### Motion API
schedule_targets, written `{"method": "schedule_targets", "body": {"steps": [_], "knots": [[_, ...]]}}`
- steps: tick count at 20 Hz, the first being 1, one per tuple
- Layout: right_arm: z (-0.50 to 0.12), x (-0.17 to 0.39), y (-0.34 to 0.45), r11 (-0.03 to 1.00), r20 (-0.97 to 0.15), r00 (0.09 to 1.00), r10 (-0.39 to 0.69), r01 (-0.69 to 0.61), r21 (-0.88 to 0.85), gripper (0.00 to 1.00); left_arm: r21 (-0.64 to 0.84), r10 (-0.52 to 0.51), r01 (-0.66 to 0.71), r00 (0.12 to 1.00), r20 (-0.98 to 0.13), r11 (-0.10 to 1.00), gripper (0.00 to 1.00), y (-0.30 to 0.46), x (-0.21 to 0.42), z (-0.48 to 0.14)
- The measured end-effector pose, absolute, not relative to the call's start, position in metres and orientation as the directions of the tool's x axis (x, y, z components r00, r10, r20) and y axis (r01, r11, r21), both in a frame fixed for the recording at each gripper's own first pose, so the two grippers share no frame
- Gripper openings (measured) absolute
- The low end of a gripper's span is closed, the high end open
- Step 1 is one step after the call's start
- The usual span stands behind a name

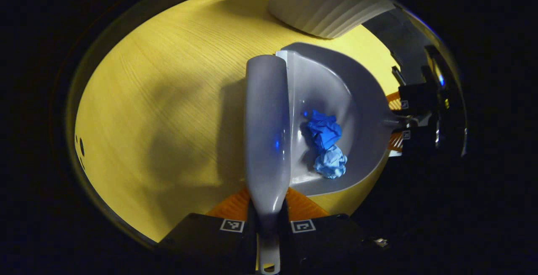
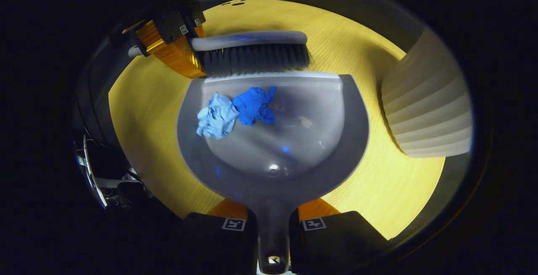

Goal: Pick up the small broom and dustpan from the desktop, sweep the trash into the dustpan with the broom, and then empty the trash into the garbage bin.

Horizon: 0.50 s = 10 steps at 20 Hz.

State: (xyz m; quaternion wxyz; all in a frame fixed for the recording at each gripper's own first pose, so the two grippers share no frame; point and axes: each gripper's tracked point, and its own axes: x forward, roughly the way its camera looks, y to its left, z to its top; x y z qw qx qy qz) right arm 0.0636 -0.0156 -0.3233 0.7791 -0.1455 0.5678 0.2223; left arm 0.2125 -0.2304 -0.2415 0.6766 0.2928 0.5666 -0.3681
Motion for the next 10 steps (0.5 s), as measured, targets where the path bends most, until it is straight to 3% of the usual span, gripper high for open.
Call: {"method": "schedule_targets", "body": {"steps": [5, 8, 10], "knots": [[-0.313, 0.061, -0.031, 0.894, -0.92, 0.328, 0.216, -0.444, 0.051, 0.34, 0.011, -0.225, 0.656, 0.275, -0.935, 0.755, 0.26, -0.233, 0.201, -0.237], [-0.299, 0.05, -0.052, 0.915, -0.907, 0.381, 0.18, -0.402, 0.013, 0.34, 0.0, -0.236, 0.568, 0.343, -0.909, 0.823, 0.22, -0.247, 0.182, -0.246], [-0.283, 0.052, -0.058, 0.929, -0.909, 0.386, 0.156, -0.369, 0.003, 0.34, -0.035, -0.26, 0.53, 0.357, -0.897, 0.847, 0.26, -0.253, 0.18, -0.25]]}}
